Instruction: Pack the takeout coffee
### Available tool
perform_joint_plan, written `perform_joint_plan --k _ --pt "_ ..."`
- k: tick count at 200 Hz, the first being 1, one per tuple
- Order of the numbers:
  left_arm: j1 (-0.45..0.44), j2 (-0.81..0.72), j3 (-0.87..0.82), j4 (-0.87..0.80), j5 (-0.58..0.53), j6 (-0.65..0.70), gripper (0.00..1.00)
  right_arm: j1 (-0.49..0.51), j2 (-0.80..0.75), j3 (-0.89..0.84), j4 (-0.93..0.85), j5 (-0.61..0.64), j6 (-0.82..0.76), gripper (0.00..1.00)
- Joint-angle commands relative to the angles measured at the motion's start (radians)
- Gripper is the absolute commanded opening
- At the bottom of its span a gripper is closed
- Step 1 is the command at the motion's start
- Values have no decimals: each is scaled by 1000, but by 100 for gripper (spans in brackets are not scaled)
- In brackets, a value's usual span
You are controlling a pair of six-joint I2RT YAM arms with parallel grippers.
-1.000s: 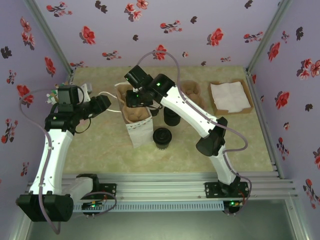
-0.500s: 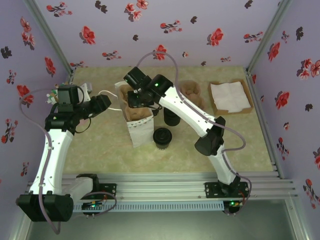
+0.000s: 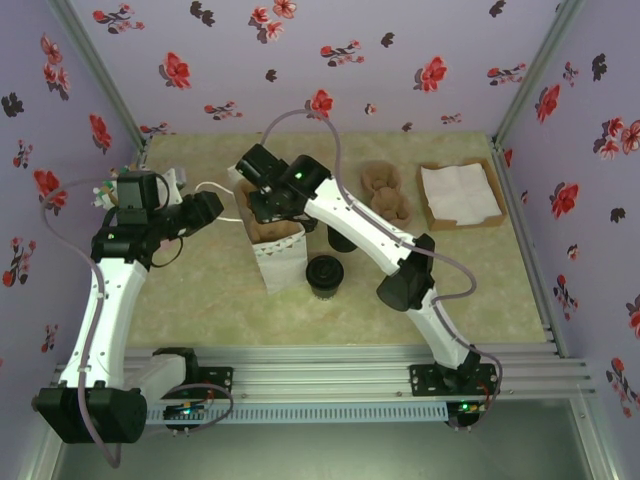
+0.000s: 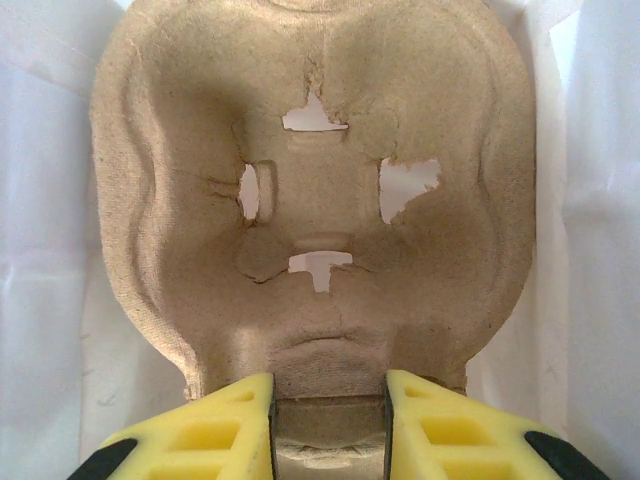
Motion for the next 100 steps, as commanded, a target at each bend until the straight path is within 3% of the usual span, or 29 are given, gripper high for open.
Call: perform_joint_plan --k 1,50,100 --pt "7 -11 -8 25 29 0 41 18 29 48 -70 80 -28 29" --pt "8 -34 -14 19 62 -10 22 39 35 94 -94 114 -63 29" --pt "7 -91 -39 -5 83 -54 17 54 36 107 -102 115 -85 30"
